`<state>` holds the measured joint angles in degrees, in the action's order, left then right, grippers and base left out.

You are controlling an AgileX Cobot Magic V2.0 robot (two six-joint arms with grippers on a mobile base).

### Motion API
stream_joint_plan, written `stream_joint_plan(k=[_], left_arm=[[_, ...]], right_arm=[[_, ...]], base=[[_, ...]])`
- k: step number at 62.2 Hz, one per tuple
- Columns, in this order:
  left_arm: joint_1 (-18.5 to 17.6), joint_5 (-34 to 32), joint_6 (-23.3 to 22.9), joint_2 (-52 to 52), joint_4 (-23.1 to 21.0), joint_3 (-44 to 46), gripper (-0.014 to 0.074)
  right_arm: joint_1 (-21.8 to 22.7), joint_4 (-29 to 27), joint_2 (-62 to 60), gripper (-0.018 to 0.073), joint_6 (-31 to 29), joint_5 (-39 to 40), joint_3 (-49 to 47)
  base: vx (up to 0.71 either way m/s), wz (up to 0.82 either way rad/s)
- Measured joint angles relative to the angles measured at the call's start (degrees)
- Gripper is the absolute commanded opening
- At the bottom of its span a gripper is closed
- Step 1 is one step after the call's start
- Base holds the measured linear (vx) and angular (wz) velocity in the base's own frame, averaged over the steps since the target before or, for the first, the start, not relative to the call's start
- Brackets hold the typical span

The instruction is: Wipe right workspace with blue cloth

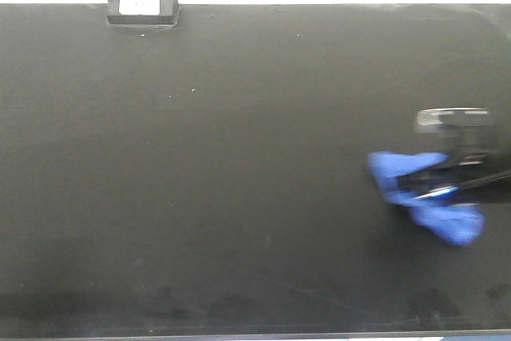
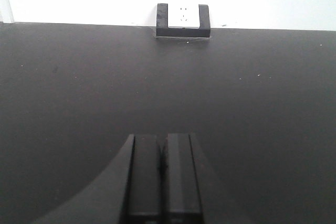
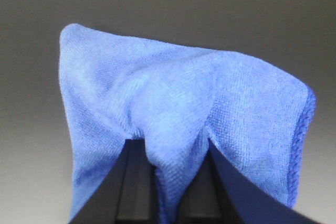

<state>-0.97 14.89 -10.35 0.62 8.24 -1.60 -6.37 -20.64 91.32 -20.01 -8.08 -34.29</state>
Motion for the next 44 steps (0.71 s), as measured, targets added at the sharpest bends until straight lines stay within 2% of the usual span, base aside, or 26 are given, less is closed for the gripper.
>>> stream_joint_plan(k=[9,13,17,24,33,40,44], left_arm=[[0.0,0.0,0.0,0.0,0.0,0.0,-0.0006],[0.0,0.0,0.0,0.0,0.0,0.0,-0.0006],[0.0,0.0,0.0,0.0,0.0,0.0,-0.0006],[0.0,0.0,0.0,0.0,0.0,0.0,-0.0006],[0.0,0.0,0.0,0.0,0.0,0.0,-0.0006],[0.0,0.0,0.0,0.0,0.0,0.0,-0.0006],[0.0,0.0,0.0,0.0,0.0,0.0,-0.0006]], right_arm=[[-12.35,-2.27,0.35,0.0,-0.71,1.78,0.0],[-14.93,-2.38,0.41,0.0,-0.79,2.42,0.0],[-15.08,-2.01,0.47,0.0,-0.86,2.63,0.0],[-11.36,0.92,0.47,0.0,-0.9,2.59,0.0],[-1.54,6.56,0.47,0.0,-0.9,2.39,0.0],[5.01,7.39,0.47,0.0004,-0.9,2.33,0.0],[6.57,7.04,0.47,0.0006,-0.85,2.27,0.0]], base=[[0.0,0.0],[0.0,0.0],[0.0,0.0],[0.0,0.0],[0.0,0.0],[0.0,0.0],[0.0,0.0]])
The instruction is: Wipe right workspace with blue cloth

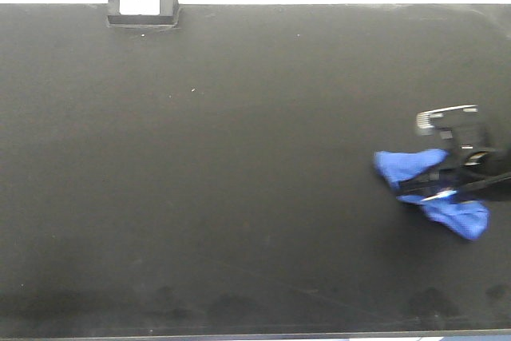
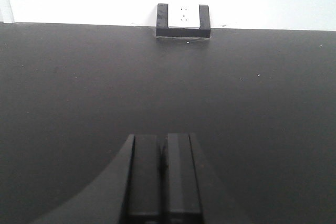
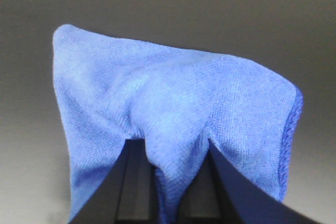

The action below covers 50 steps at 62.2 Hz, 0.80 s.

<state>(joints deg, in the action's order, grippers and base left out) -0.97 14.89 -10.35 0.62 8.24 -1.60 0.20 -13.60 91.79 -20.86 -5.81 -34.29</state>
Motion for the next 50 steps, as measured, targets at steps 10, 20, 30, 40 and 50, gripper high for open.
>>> stream_joint_plan(k=[10,20,30,40,50], left_arm=[[0.0,0.0,0.0,0.0,0.0,0.0,-0.0006],[0.0,0.0,0.0,0.0,0.0,0.0,-0.0006],[0.0,0.0,0.0,0.0,0.0,0.0,-0.0006],[0.0,0.0,0.0,0.0,0.0,0.0,-0.0006],[0.0,0.0,0.0,0.0,0.0,0.0,-0.0006]], right_arm=[[0.09,-0.14,-0.14,0.0022,0.0,-0.19,0.0],[-0.93,-0.32,-2.35,0.0088,0.0,-0.83,0.21],[-2.9,-0.32,-6.94,0.0232,0.0,-0.84,0.23],[-3.96,-0.32,-11.68,0.0472,0.06,-0.84,0.25],[-3.96,-0.32,-15.44,0.0663,0.16,-0.84,0.25]], base=[[0.0,0.0],[0.0,0.0],[0.0,0.0],[0.0,0.0],[0.0,0.0]])
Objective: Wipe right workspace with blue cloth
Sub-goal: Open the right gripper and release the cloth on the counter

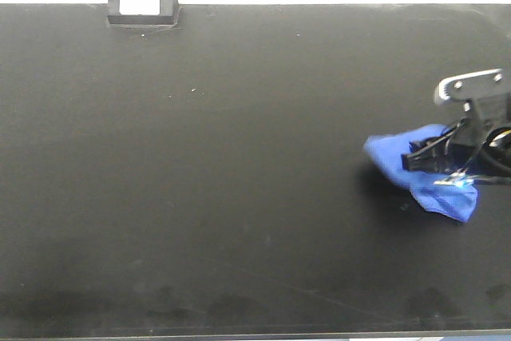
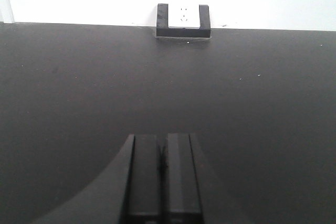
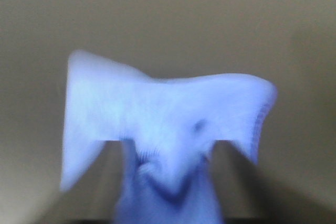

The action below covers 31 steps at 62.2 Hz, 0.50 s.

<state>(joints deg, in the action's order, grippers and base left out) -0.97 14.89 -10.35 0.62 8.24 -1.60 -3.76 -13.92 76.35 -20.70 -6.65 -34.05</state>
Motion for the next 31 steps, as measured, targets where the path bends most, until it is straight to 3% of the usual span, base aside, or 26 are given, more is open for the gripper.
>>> stream_joint_plan(k=[6,15,31], left_arm=[[0.0,0.0,0.0,0.0,0.0,0.0,-0.0006],[0.0,0.0,0.0,0.0,0.0,0.0,-0.0006],[0.0,0.0,0.0,0.0,0.0,0.0,-0.0006]], right_arm=[[0.0,0.0,-2.13,0.0708,0.0,0.0,0.11],[0.0,0.0,-7.22,0.069,0.0,-0.39,0.11],[0.0,-0.18,-26.07,0.0554,0.13,-1.87,0.11]], base=[[0.0,0.0],[0.0,0.0],[0.0,0.0]])
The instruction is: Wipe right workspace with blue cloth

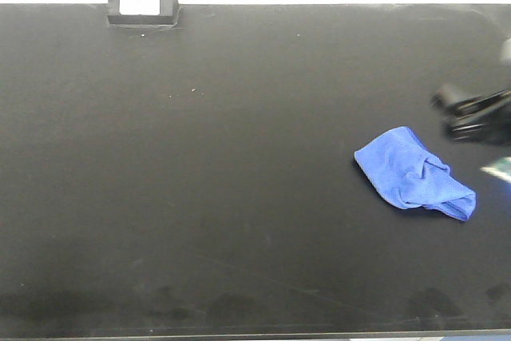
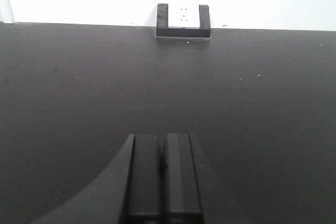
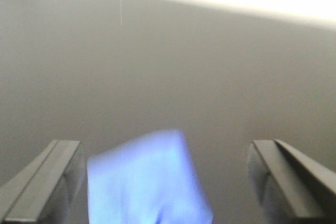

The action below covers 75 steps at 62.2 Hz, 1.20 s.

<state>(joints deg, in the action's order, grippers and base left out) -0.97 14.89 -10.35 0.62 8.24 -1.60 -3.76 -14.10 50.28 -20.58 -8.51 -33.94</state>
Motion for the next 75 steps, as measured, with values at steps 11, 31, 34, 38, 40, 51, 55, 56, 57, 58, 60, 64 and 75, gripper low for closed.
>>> stream_joint_plan(k=[11,31,34,38,40,51,55,56,57,58,60,64,75], left_arm=[[0.0,0.0,0.0,0.0,0.0,0.0,-0.0006],[0.0,0.0,0.0,0.0,0.0,0.0,-0.0006],[0.0,0.0,0.0,0.0,0.0,0.0,-0.0006],[0.0,0.0,0.0,0.0,0.0,0.0,-0.0006],[0.0,0.0,0.0,0.0,0.0,0.0,-0.0006],[0.0,0.0,0.0,0.0,0.0,0.0,-0.0006],[0.0,0.0,0.0,0.0,0.0,0.0,-0.0006],[0.0,0.0,0.0,0.0,0.0,0.0,-0.0006],[0.0,0.0,0.0,0.0,0.0,0.0,-0.0006],[0.0,0.0,0.0,0.0,0.0,0.0,-0.0006],[0.0,0.0,0.0,0.0,0.0,0.0,-0.0006],[0.0,0.0,0.0,0.0,0.0,0.0,-0.0006],[0.0,0.0,0.0,0.0,0.0,0.0,-0.0006]], right_arm=[[0.0,-0.04,-14.17,0.0269,0.06,-3.48,0.0],[0.0,0.4,-19.24,-0.0009,0.06,-8.81,0.49],[0.0,0.4,-19.24,-0.0008,0.06,-8.87,0.49],[0.0,0.4,-19.24,-0.0008,0.06,-8.88,0.49],[0.0,0.4,-19.24,-0.0008,0.06,-8.88,0.49],[0.0,0.4,-19.24,-0.0008,0.06,-8.88,0.49],[0.0,0.4,-19.24,-0.0008,0.06,-8.88,0.49],[0.0,0.4,-19.24,-0.0008,0.06,-8.88,0.49],[0.0,0.4,-19.24,-0.0008,0.06,-8.88,0.49],[0.0,0.4,-19.24,-0.0008,0.06,-8.88,0.49],[0.0,0.4,-19.24,-0.0008,0.06,-8.88,0.49],[0.0,0.4,-19.24,-0.0008,0.06,-8.88,0.49],[0.0,1.28,-19.99,-0.0008,0.14,-7.85,1.55]], base=[[0.0,0.0],[0.0,0.0],[0.0,0.0],[0.0,0.0],[0.0,0.0],[0.0,0.0],[0.0,0.0],[0.0,0.0],[0.0,0.0],[0.0,0.0],[0.0,0.0],[0.0,0.0],[0.0,0.0]])
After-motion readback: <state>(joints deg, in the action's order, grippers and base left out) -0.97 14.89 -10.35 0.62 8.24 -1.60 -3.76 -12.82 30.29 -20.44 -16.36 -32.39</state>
